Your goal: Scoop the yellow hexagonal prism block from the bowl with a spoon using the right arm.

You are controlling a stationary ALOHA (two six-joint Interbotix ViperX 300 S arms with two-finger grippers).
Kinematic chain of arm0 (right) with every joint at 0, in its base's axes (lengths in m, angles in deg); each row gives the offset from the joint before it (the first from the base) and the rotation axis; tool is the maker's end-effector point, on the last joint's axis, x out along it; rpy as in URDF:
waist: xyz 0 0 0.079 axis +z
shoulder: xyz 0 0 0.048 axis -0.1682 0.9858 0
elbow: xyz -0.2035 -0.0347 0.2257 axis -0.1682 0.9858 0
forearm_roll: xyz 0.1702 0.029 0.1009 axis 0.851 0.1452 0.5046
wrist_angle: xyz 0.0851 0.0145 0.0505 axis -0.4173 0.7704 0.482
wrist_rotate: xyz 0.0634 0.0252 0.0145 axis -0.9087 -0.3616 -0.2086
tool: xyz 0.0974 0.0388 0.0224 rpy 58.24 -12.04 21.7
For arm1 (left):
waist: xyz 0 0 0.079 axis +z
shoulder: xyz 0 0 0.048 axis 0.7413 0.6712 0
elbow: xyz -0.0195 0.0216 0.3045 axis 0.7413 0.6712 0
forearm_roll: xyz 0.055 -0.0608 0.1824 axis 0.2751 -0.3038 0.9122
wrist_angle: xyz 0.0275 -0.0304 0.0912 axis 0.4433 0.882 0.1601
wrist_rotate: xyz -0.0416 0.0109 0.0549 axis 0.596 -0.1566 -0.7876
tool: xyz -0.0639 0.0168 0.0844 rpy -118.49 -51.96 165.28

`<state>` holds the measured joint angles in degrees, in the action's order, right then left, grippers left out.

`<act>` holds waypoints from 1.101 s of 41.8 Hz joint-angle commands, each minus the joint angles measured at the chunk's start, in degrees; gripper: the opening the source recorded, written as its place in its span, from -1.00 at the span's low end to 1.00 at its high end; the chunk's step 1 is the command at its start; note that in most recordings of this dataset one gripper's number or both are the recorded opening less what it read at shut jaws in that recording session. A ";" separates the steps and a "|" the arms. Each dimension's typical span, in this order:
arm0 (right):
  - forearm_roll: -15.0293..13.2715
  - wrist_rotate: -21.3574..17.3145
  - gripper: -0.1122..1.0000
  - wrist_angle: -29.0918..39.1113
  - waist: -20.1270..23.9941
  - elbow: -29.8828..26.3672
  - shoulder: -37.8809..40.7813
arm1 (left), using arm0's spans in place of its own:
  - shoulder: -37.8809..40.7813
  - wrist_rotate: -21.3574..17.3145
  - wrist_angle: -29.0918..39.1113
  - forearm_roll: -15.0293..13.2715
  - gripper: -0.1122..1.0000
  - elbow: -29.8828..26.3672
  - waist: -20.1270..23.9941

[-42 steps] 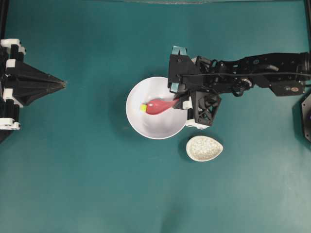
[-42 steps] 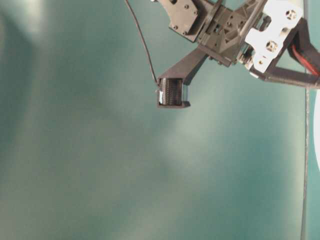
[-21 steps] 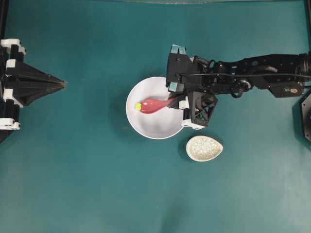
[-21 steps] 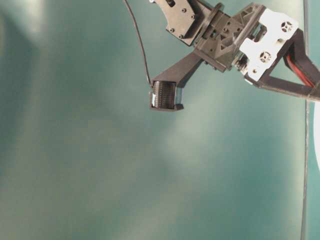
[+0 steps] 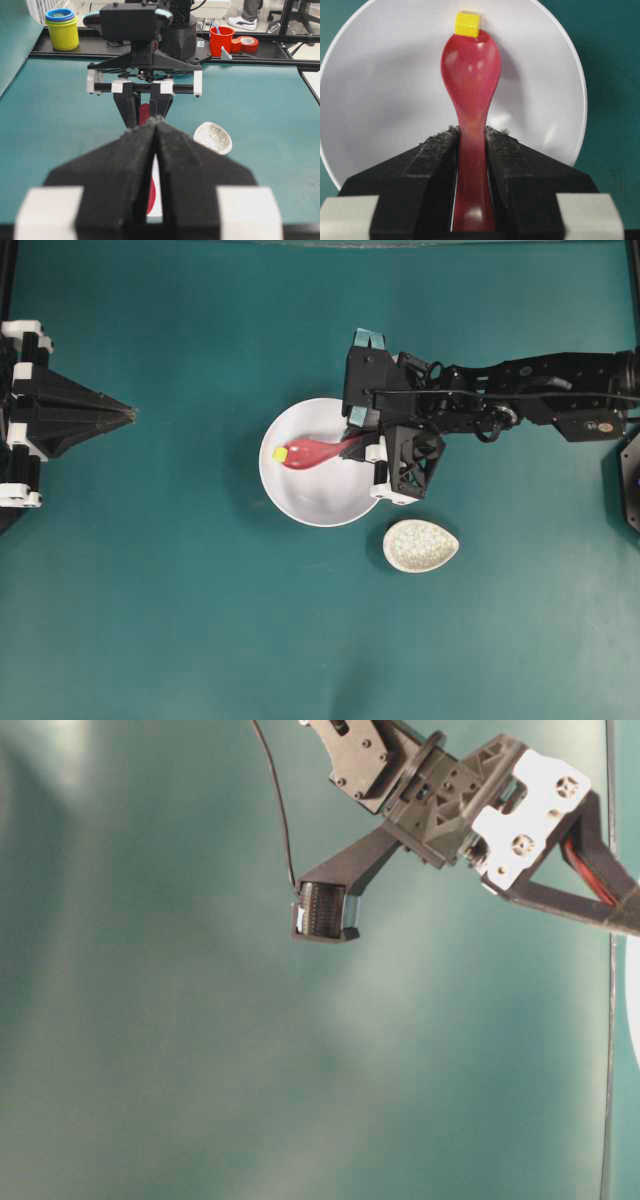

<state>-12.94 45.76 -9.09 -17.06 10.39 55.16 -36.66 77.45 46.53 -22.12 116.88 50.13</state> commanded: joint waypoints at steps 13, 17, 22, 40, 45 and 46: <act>0.79 -0.09 -0.40 -4.57 0.18 2.37 -4.57 | 0.18 -0.09 0.00 0.18 -0.80 -1.41 -0.09; 1.05 -0.09 -0.40 -5.27 0.18 2.99 -5.01 | 0.09 -0.09 0.00 0.18 -0.80 -1.41 -0.09; 1.05 -0.09 -0.40 -5.27 0.26 3.16 -5.19 | 0.09 -0.09 0.00 0.18 -0.80 -1.41 -0.09; 1.05 -1.41 -0.40 4.66 0.18 1.32 -12.13 | 0.09 -0.09 0.00 0.18 -0.80 -1.41 -0.09; 1.05 -4.92 -0.40 9.93 0.18 0.97 -14.77 | 0.09 -0.09 0.09 0.18 -0.80 -1.41 -0.09; 0.97 -5.54 -0.40 10.81 0.18 0.88 -15.03 | 0.18 -0.09 0.00 0.18 -0.80 -1.41 -0.09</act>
<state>-12.06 41.45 -0.74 -16.98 12.67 42.60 -36.83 77.45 46.97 -22.12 116.88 50.13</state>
